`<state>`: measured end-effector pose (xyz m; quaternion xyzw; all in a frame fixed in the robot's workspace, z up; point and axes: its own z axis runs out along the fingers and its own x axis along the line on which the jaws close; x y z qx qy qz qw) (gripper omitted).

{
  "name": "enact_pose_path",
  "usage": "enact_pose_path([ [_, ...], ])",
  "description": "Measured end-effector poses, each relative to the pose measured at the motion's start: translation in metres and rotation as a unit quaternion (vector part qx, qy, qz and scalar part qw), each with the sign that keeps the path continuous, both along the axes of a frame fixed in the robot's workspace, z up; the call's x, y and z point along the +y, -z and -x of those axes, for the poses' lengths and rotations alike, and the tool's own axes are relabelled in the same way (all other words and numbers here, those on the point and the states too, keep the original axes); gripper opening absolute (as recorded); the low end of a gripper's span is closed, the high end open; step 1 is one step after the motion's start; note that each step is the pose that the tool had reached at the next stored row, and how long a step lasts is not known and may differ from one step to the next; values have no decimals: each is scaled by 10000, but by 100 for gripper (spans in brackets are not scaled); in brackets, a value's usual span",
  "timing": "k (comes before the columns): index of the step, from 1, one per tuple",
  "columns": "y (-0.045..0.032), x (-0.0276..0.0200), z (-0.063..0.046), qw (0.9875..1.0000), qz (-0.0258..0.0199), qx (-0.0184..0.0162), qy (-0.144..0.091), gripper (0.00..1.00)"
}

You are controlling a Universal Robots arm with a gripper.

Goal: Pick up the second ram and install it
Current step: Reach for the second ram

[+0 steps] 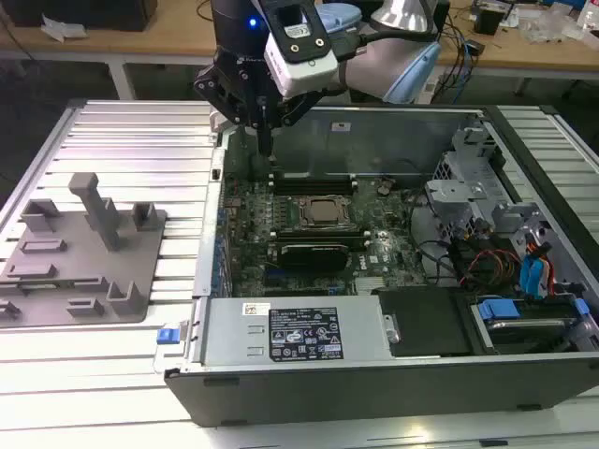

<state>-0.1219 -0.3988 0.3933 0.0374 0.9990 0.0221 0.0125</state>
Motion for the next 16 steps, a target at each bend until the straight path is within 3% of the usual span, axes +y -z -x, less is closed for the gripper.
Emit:
enact_pose_path([
  [7,0,0,10,10000,0,0,2,8],
  [16,5,0,149,10000,0,-2,0,8],
])
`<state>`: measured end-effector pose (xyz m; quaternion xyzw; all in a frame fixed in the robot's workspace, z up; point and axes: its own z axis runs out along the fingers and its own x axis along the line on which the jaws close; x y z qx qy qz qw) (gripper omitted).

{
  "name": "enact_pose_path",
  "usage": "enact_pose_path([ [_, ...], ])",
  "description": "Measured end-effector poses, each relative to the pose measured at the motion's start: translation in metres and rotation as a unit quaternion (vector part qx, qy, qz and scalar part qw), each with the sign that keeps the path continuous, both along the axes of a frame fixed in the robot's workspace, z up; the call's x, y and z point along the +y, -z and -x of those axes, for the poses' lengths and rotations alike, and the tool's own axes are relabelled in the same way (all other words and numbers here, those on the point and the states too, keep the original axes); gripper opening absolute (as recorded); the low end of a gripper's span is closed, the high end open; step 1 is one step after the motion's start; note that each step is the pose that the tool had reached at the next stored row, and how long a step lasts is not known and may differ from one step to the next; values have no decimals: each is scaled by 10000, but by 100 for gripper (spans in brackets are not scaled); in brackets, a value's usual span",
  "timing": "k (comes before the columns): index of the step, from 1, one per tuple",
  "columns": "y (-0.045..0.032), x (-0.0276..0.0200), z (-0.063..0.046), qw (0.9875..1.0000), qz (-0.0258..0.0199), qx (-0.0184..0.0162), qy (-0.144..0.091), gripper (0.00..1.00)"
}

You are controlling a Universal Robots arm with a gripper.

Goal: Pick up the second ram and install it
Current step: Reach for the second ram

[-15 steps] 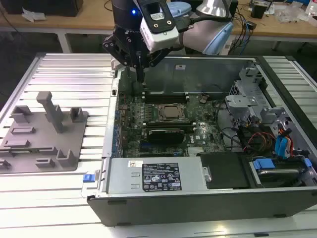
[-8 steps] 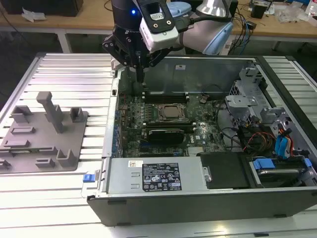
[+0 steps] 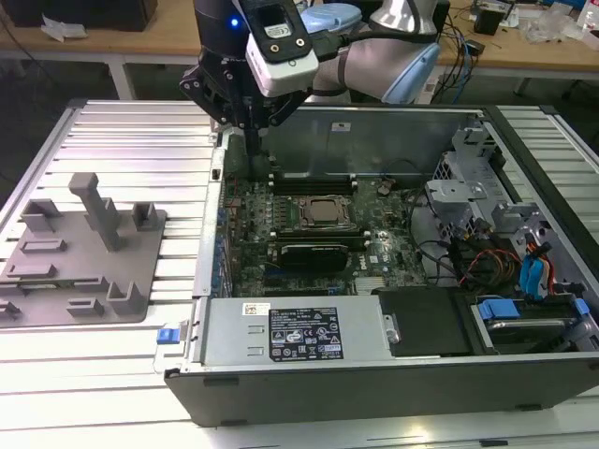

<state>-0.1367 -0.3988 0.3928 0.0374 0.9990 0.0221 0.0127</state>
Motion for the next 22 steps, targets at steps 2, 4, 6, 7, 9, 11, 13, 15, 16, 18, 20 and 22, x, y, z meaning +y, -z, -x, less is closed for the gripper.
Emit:
enact_pose_path([
  [2,2,0,10,10000,0,0,0,8],
  [4,3,-1,44,10000,1,1,0,8],
  [6,4,0,92,10000,0,1,0,8],
  [7,4,0,106,10000,0,1,0,8],
  [9,5,0,164,10000,0,0,0,8],
  [11,4,0,211,10000,1,1,0,8],
  [13,5,0,230,10000,0,0,0,8],
  [15,5,0,249,10000,0,0,0,8],
  [16,6,0,284,10000,0,0,0,8],
  [18,5,0,320,10000,0,0,0,8],
  [20,6,0,343,10000,0,0,0,8],
  [22,6,0,385,10000,0,0,0,8],
])
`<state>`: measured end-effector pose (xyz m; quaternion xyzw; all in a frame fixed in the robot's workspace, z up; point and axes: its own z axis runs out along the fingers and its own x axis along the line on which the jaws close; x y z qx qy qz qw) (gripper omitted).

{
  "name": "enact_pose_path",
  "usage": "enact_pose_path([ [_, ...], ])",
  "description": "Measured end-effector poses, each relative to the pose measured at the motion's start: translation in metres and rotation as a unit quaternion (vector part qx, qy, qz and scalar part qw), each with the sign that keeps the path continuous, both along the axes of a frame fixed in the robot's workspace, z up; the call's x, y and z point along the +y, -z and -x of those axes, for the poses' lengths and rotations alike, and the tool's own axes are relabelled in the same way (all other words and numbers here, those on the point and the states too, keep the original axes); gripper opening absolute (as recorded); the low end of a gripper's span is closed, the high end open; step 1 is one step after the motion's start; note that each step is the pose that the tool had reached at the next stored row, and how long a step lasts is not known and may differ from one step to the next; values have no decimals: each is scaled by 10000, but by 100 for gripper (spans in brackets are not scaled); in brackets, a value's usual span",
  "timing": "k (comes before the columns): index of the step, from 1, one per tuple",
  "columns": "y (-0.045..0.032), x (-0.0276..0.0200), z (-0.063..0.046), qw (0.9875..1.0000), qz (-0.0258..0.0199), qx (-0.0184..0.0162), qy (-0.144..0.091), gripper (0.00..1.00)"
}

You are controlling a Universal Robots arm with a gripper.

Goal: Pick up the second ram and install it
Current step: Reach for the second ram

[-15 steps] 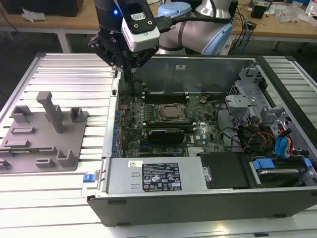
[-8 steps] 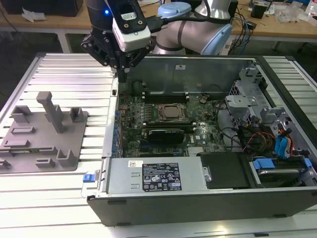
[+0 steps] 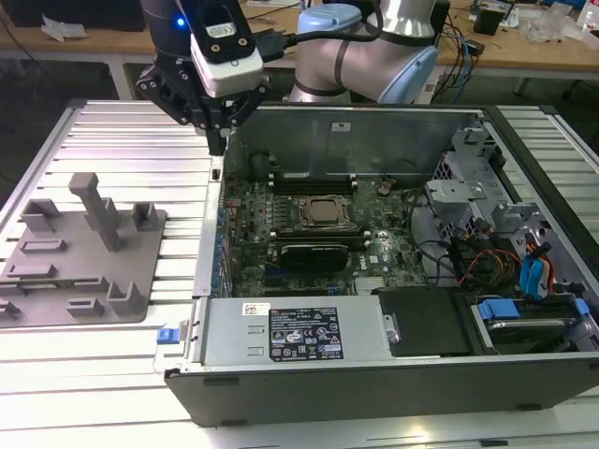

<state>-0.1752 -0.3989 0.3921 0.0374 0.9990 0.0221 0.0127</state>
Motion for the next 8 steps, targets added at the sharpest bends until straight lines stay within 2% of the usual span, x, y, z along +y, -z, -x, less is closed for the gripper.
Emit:
enact_pose_path([
  [8,0,0,123,10000,0,0,0,8],
])
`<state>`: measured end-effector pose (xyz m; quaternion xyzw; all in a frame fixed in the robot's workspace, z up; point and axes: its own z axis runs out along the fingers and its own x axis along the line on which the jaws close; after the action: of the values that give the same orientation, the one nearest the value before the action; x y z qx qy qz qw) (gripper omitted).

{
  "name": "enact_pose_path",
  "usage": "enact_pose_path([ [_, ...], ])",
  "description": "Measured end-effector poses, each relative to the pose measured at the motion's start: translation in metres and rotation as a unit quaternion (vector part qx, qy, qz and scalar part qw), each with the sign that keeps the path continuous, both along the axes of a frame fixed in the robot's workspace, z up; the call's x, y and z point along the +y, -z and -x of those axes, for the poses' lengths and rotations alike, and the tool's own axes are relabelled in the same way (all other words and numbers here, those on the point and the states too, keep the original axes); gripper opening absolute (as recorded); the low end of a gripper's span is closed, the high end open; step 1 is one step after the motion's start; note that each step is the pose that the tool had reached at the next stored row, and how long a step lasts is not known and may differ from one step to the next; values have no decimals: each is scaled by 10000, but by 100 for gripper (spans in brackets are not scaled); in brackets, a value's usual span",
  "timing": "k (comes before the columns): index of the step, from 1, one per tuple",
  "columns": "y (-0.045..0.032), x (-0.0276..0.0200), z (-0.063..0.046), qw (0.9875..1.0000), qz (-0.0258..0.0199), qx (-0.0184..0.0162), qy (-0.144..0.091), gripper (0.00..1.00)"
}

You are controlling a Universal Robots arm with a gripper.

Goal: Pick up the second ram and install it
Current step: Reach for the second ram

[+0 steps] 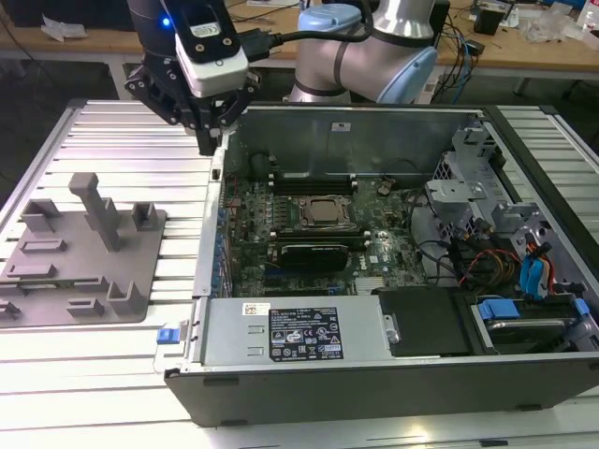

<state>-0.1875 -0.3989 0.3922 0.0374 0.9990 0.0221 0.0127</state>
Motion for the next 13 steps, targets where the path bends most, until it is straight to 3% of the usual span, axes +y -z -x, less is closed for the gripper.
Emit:
enact_pose_path([
  [13,3,0,231,10000,0,-1,1,8],
])
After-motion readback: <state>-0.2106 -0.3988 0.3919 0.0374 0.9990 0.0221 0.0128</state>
